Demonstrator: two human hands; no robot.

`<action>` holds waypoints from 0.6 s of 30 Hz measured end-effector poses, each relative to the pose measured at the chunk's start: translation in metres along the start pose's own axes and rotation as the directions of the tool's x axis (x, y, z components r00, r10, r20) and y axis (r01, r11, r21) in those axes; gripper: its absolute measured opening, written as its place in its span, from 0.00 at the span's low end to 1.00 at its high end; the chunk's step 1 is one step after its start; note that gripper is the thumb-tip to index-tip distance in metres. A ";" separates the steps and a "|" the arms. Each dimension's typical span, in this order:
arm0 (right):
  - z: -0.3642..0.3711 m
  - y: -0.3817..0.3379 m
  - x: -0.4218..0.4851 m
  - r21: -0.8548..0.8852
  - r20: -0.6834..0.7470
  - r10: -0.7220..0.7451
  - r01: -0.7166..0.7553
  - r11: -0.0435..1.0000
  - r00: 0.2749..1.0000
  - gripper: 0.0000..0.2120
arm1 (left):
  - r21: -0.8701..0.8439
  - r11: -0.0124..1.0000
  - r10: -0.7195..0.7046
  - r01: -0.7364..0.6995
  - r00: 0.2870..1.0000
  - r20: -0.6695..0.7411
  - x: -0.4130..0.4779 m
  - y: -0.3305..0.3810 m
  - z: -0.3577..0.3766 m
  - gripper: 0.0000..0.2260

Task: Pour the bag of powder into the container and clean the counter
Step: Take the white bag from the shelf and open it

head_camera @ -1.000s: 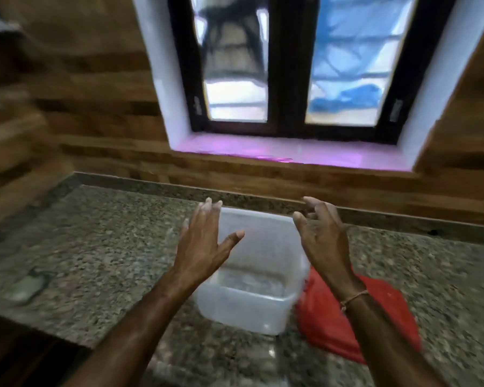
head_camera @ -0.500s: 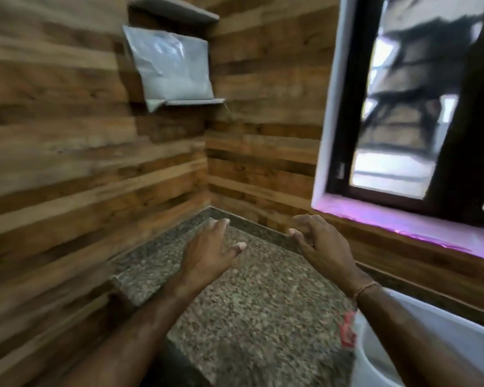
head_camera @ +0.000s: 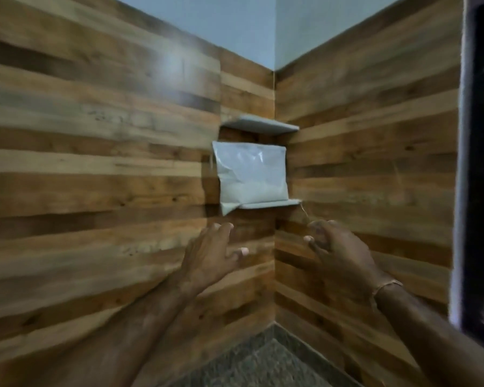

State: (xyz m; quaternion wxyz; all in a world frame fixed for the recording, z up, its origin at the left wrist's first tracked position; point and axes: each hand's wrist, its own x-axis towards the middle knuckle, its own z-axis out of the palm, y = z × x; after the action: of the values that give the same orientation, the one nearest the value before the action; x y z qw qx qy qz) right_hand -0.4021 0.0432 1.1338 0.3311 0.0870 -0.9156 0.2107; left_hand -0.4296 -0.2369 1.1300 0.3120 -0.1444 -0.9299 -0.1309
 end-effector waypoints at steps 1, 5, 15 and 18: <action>0.002 0.000 0.019 -0.003 -0.009 0.001 -0.001 1.000 1.000 0.19 | 0.008 1.000 -0.001 0.001 1.000 -0.010 0.017 -0.002 -0.003 0.30; 0.015 0.001 0.095 -0.022 -0.090 0.002 -0.004 1.000 0.996 0.16 | 0.022 0.998 0.057 -0.055 0.996 -0.069 0.095 -0.017 -0.009 0.28; 0.064 -0.031 0.301 -0.102 -0.101 -0.039 0.028 0.994 0.994 0.25 | 0.240 0.956 0.232 -0.172 0.940 -0.251 0.297 -0.069 -0.017 0.32; 0.074 -0.043 0.357 -0.219 -0.086 -0.063 0.043 0.975 0.994 0.27 | 0.345 0.922 0.280 -0.179 0.921 -0.272 0.344 -0.081 -0.022 0.31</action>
State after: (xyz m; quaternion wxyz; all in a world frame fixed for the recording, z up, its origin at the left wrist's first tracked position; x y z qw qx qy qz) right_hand -0.7047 -0.0351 1.3267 0.3862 0.0651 -0.9141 0.1046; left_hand -0.7086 -0.2547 1.3476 0.4888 -0.1795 -0.8530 0.0348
